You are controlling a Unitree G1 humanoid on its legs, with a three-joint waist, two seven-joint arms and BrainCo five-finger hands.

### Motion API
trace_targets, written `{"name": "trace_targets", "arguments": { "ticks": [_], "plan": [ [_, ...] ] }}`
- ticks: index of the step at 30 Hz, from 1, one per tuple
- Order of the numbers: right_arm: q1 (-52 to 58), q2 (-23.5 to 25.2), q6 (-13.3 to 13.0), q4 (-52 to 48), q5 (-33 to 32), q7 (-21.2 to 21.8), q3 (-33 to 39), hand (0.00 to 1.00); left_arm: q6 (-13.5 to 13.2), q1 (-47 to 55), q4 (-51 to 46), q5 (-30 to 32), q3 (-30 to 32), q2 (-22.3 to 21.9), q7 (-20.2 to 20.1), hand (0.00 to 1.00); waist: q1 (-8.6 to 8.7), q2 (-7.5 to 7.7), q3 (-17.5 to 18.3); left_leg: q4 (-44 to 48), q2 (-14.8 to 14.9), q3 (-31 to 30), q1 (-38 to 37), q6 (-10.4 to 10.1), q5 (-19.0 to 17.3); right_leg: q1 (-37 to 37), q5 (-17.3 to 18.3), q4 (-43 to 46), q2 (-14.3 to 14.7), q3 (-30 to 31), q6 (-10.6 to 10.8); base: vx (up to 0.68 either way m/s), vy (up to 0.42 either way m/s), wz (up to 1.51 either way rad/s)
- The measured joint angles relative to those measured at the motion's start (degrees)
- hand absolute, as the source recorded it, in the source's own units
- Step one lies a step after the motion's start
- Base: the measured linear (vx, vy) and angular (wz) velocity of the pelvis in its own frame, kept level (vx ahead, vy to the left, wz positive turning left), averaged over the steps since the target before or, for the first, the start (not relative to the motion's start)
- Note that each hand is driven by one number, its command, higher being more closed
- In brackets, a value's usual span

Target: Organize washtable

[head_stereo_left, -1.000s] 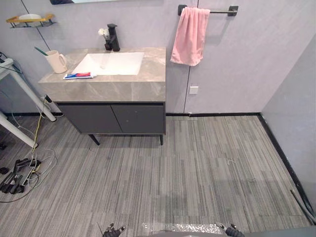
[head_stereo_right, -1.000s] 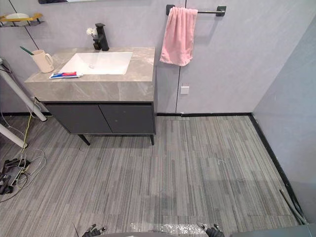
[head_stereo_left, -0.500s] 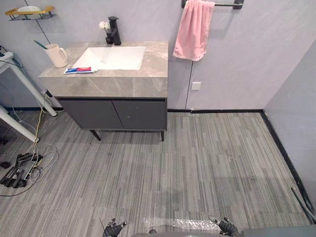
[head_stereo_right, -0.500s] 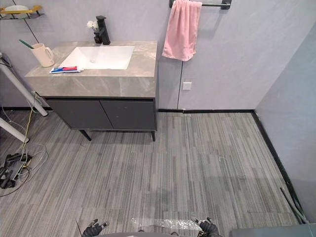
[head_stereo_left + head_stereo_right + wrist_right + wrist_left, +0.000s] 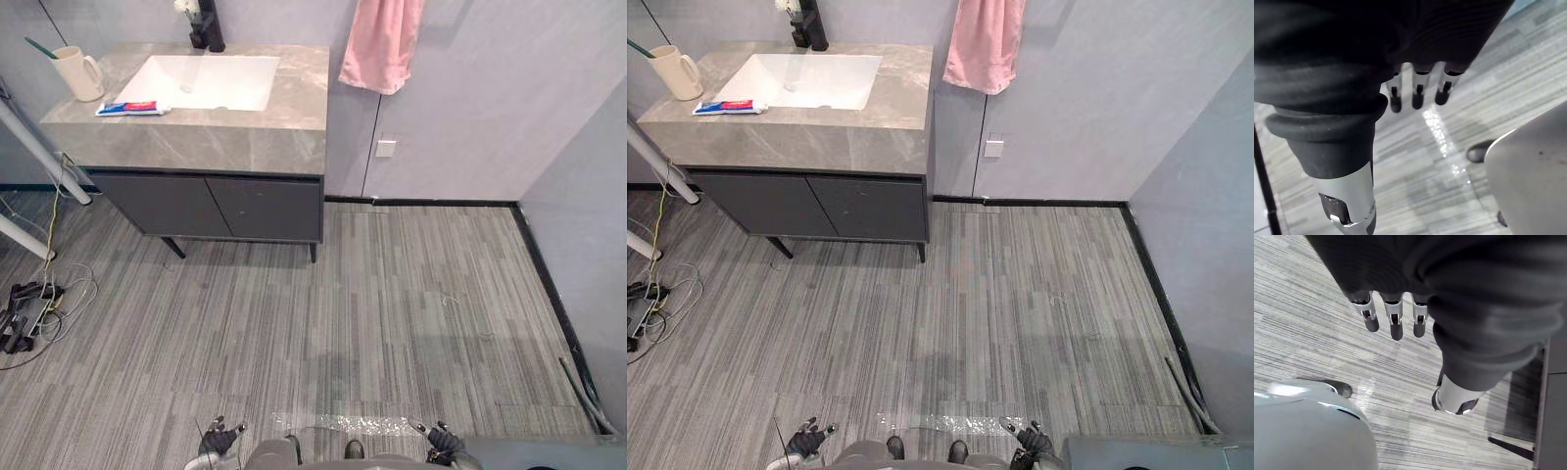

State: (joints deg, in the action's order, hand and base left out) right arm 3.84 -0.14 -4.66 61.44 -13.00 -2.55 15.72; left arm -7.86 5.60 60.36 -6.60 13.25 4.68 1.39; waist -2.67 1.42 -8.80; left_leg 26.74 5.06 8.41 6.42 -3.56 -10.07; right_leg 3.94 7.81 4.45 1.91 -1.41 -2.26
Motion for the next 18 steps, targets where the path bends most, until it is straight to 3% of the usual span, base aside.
{"name": "trace_targets", "arguments": {
  "ticks": [2,4,6,8,9,10,11,12,13,14,15,16,17,18],
  "plan": [
    [-0.01,-0.33,-0.01,-0.88,-0.35,-0.09,0.02,0.0,-0.02,-0.01,-0.34,-0.55,0.61,-0.62,0.07,0.0,-0.79,-0.35,-0.32,11.57,2.15,0.11,5.27,0.18,-0.1,0.08,1.35,1.95,0.71,2.1,-0.82,0.06,0.001,-0.48],
    [0.43,-0.46,-0.1,-1.62,-0.96,-0.57,0.03,0.0,-0.05,-0.09,-0.76,-0.66,0.95,-1.04,0.13,0.0,-1.23,-0.84,-0.41,15.59,2.98,-0.91,8.16,1.14,-1.35,0.12,2.6,2.8,0.93,4.32,-1.69,0.15,0.074,-0.52],
    [0.33,-0.44,-0.06,-1.61,-1.02,-1.06,0.02,0.0,-0.22,-0.09,-1.44,-0.9,0.92,-1.13,0.19,0.0,-1.36,-0.74,-0.45,13.94,1.98,-2.2,10.49,0.14,-2.07,0.12,3.28,3.16,0.26,6.19,-1.39,0.19,0.144,-0.44],
    [-0.11,-0.34,0.0,-1.61,-1.02,-1.19,0.02,0.0,-0.26,-0.31,-1.46,-1.8,1.02,-1.18,0.33,0.0,-1.44,-0.48,-0.59,8.77,-0.93,-5.28,12.13,0.11,-2.03,0.19,4.67,3.8,-1.31,8.1,-0.38,0.2,0.188,-0.53],
    [-0.75,-0.32,0.0,-1.62,-0.99,-1.25,-0.02,0.0,-0.3,-0.47,-1.45,-1.76,0.93,-1.49,0.84,0.0,-1.62,-0.61,-0.49,2.94,-2.77,-8.22,12.16,-0.5,-1.65,-0.32,6.13,5.03,-2.33,9.95,0.77,0.24,0.289,-0.94],
    [-1.19,-0.46,-0.05,-1.48,-0.91,-1.25,-0.35,0.0,-0.36,0.0,-1.26,-1.76,0.68,-2.18,1.33,0.0,-2.38,-1.96,0.09,-1.46,-2.85,-9.71,11.02,1.41,0.8,-1.31,8.18,6.73,-1.87,12.37,2.7,0.25,0.316,-1.07],
    [-1.54,-0.24,0.05,-1.33,-0.91,-1.29,-1.12,0.0,-0.28,-0.13,-1.29,-1.69,0.63,-1.78,1.23,0.0,-2.89,-1.6,0.41,-0.61,-3.25,-8.06,10.44,2.32,-0.96,-1.22,9.0,7.95,-2.3,13.61,3.3,0.36,0.364,-1.1],
    [-1.44,0.88,0.05,-1.58,-0.84,-1.17,-3.05,0.0,-0.39,0.02,-1.59,-1.69,0.69,-1.33,1.23,0.0,-3.26,-0.23,1.3,-0.61,-3.59,-5.24,9.38,3.34,-2.82,-1.83,9.5,10.67,-3.63,14.22,4.16,0.36,0.276,-0.99],
    [-1.41,2.14,0.04,-2.11,-0.63,-1.01,-4.42,0.0,-0.27,-0.11,-1.45,-1.69,0.71,-1.12,1.37,0.0,-3.99,0.45,1.71,-0.84,-3.75,-2.7,7.32,4.02,-4.2,-3.43,10.05,16.52,-4.42,13.87,6.06,0.37,0.25,-0.98],
    [-1.48,2.57,0.04,-2.22,-0.33,-0.97,-4.8,0.0,-0.26,-0.25,-1.42,-1.69,0.65,-1.14,1.37,0.0,-4.31,0.62,1.68,-0.95,-3.94,-1.73,5.9,4.9,-4.66,-4.5,9.98,19.59,-5.02,13.53,7.62,0.35,0.26,-0.87],
    [-1.74,3.06,0.06,-2.24,-0.18,-0.88,-5.33,0.0,-0.25,-0.26,-1.43,-1.67,0.36,-1.09,1.35,0.0,-4.34,0.78,1.73,-1.56,-4.19,-0.11,3.54,5.71,-5.58,-6.01,9.67,24.56,-5.78,12.39,10.72,0.4,0.279,-0.79],
    [-2.04,3.37,0.0,-2.56,0.2,-0.84,-6.23,0.0,-0.27,-0.51,-1.55,-1.69,-0.14,-1.08,1.35,0.0,-4.28,0.95,1.85,-2.98,-4.62,1.97,0.08,6.37,-6.23,-10.33,7.73,35.97,-6.46,10.87,15.18,0.34,0.228,-0.64],
    [-2.22,3.46,-0.01,-2.75,0.3,-0.74,-6.32,0.0,-0.26,-0.77,-1.58,-1.69,-0.48,-1.11,1.33,0.0,-4.25,1.0,1.79,-3.55,-4.89,2.24,-1.18,6.55,-6.35,-12.45,6.98,40.86,-6.81,10.13,16.2,0.32,0.183,-0.48],
    [-2.42,3.54,-0.01,-3.27,0.36,-0.71,-6.26,0.0,-0.21,-1.31,-1.43,-1.69,-1.27,-1.29,1.32,0.0,-4.13,1.04,1.71,-4.58,-5.25,2.36,-3.38,6.8,-6.51,-15.34,6.48,47.27,-7.49,8.07,15.9,0.26,0.107,-0.21]
  ]
}}
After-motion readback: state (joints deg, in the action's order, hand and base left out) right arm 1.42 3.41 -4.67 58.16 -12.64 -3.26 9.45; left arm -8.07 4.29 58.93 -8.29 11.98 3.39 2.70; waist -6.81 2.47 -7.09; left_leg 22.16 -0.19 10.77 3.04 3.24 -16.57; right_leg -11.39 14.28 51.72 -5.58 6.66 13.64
